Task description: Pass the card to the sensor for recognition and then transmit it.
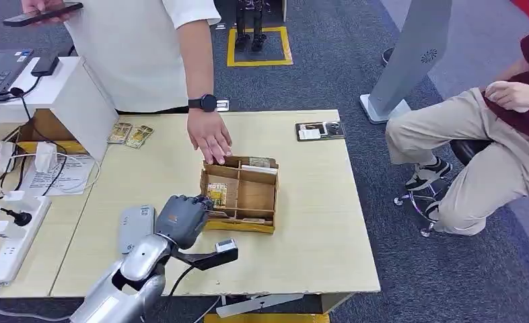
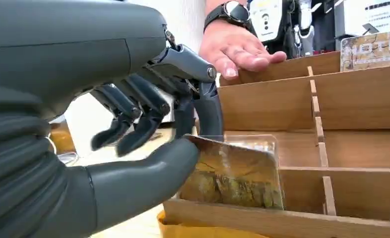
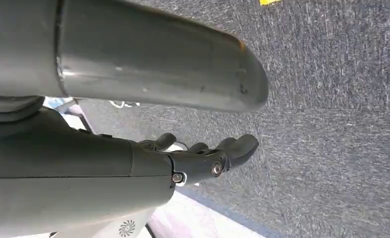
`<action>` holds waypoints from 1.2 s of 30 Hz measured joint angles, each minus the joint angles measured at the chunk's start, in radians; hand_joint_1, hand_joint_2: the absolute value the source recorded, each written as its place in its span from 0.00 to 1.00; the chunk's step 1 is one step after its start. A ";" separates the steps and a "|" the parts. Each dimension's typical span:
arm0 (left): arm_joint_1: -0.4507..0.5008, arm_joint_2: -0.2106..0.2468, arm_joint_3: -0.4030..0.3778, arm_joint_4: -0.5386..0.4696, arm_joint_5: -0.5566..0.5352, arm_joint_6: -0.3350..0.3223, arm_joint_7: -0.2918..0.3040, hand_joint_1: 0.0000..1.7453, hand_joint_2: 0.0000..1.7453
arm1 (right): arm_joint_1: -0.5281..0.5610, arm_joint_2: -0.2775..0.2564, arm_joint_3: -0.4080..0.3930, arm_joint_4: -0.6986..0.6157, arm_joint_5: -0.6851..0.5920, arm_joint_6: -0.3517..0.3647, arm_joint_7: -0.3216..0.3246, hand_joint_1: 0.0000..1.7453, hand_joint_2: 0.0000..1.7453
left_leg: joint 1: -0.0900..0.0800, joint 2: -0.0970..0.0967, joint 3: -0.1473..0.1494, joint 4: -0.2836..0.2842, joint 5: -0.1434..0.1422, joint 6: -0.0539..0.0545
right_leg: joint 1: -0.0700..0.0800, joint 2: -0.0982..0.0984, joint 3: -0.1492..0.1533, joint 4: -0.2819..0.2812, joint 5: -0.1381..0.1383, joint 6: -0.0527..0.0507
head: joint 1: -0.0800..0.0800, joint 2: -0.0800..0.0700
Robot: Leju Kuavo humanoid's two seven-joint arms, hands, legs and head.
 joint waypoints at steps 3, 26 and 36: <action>-0.007 0.005 -0.006 0.005 0.022 -0.018 -0.007 0.91 1.00 | 0.000 0.000 0.000 0.000 0.001 0.000 0.000 0.00 0.00 | 0.000 0.000 0.000 0.000 0.000 0.000 | 0.000 0.000 0.000 0.000 0.000 0.000 | 0.000 0.000; -0.008 0.035 -0.051 0.027 0.058 0.044 -0.012 1.00 1.00 | 0.000 0.000 0.000 0.000 0.012 0.001 0.000 0.00 0.00 | 0.000 0.000 0.001 0.000 0.000 0.000 | 0.000 0.000 0.002 0.000 0.000 0.000 | 0.000 0.000; 0.021 0.035 -0.051 0.013 0.037 0.091 -0.016 1.00 1.00 | 0.000 0.000 0.000 0.000 0.011 0.001 0.000 0.00 0.00 | 0.000 0.000 0.001 0.000 0.000 0.000 | 0.000 0.000 0.002 0.000 0.000 0.000 | 0.000 0.000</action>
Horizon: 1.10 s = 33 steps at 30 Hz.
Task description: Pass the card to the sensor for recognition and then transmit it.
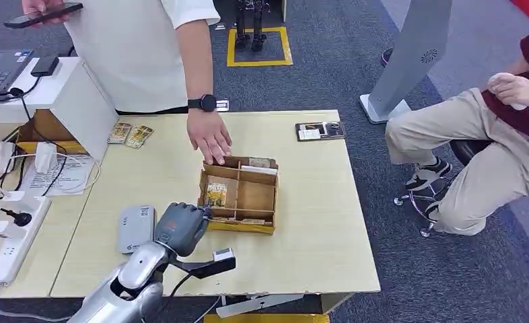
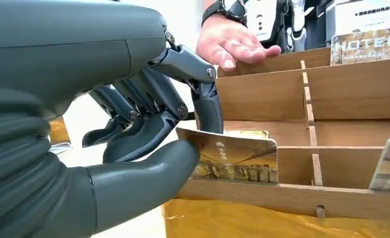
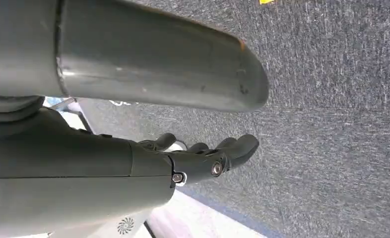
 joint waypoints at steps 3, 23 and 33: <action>0.004 0.000 0.000 -0.005 0.000 0.006 -0.001 1.00 1.00 | 0.000 0.000 0.000 0.000 0.000 0.000 0.000 0.00 0.00 | 0.000 0.000 0.000 0.000 0.000 0.000 | 0.000 0.000 0.000 0.000 0.000 0.000 | 0.000 0.000; 0.101 -0.039 0.040 -0.062 -0.020 0.342 -0.080 1.00 1.00 | 0.000 0.000 0.000 0.000 0.007 0.000 -0.006 0.00 0.00 | 0.000 0.000 0.000 0.000 0.000 0.000 | 0.000 0.000 0.000 0.000 0.000 0.000 | 0.000 0.000; 0.169 -0.151 0.185 -0.124 0.002 0.458 -0.210 1.00 1.00 | 0.000 0.000 0.002 0.000 0.010 -0.004 0.005 0.00 0.00 | 0.000 0.000 -0.001 0.000 0.000 0.000 | 0.000 0.000 0.000 0.000 0.000 0.000 | 0.000 0.000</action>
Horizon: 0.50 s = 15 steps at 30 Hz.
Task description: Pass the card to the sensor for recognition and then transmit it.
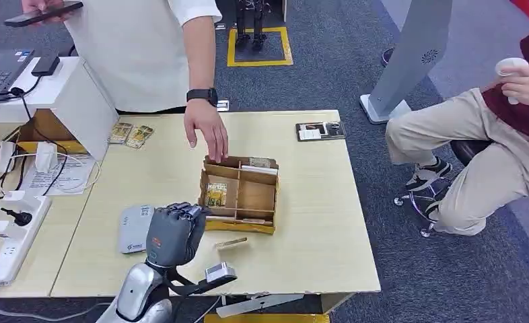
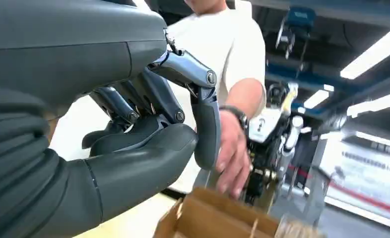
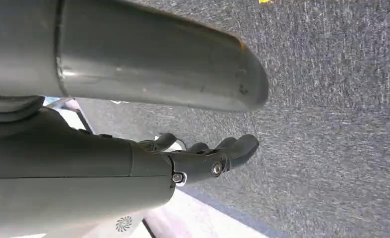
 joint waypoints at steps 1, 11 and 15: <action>0.005 -0.014 0.021 -0.006 0.001 0.000 -0.012 1.00 1.00 | 0.000 0.000 0.000 0.000 0.000 0.000 0.000 0.00 0.00 | 0.000 0.000 0.000 0.000 0.000 0.000 | 0.000 0.000 0.000 0.000 0.000 0.000 | 0.000 0.000; 0.028 -0.087 0.118 -0.036 0.006 0.000 -0.028 1.00 1.00 | 0.000 0.000 0.001 0.000 0.000 -0.002 0.002 0.00 0.00 | 0.000 0.000 0.000 0.000 0.000 0.000 | 0.000 0.000 0.000 0.000 0.000 0.000 | 0.000 0.000; 0.031 -0.095 0.124 -0.038 0.007 0.000 -0.035 1.00 1.00 | 0.000 0.000 0.001 0.000 0.000 -0.002 0.002 0.00 0.00 | 0.000 0.000 0.000 0.000 0.000 0.000 | 0.000 0.000 0.000 0.000 0.000 0.000 | 0.000 0.000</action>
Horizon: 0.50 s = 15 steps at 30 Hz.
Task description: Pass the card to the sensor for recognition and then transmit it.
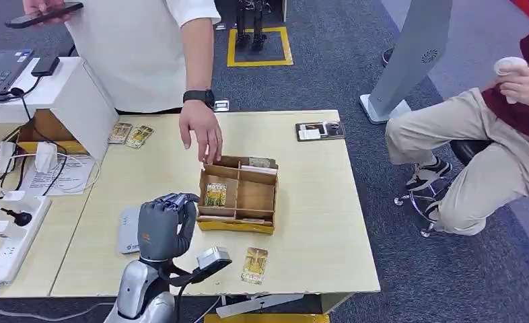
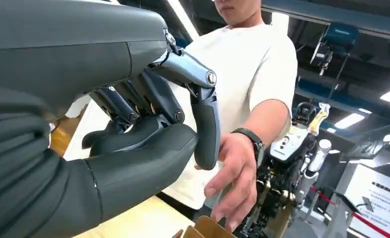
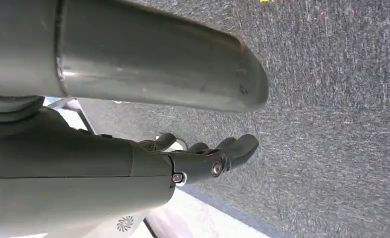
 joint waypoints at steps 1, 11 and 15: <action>0.002 -0.003 0.005 0.000 0.007 0.000 -0.012 1.00 1.00 | 0.000 0.000 0.000 0.000 0.000 0.000 0.000 0.00 0.00 | 0.000 0.000 0.000 0.000 0.000 0.000 | 0.000 0.000 0.000 0.000 0.000 0.000 | 0.000 0.000; 0.008 -0.050 0.069 0.000 0.037 0.000 -0.067 1.00 1.00 | 0.000 0.000 0.002 0.000 0.003 0.000 0.002 0.00 0.00 | 0.000 0.000 0.000 0.000 0.000 0.000 | 0.000 0.000 0.000 0.000 0.000 0.000 | 0.000 0.000; 0.008 -0.064 0.088 0.000 0.040 0.000 -0.087 0.91 1.00 | 0.000 0.000 0.002 0.001 0.003 0.000 0.004 0.00 0.00 | 0.000 0.000 0.000 0.000 0.000 0.000 | 0.000 0.000 0.000 0.000 0.000 0.000 | 0.000 0.000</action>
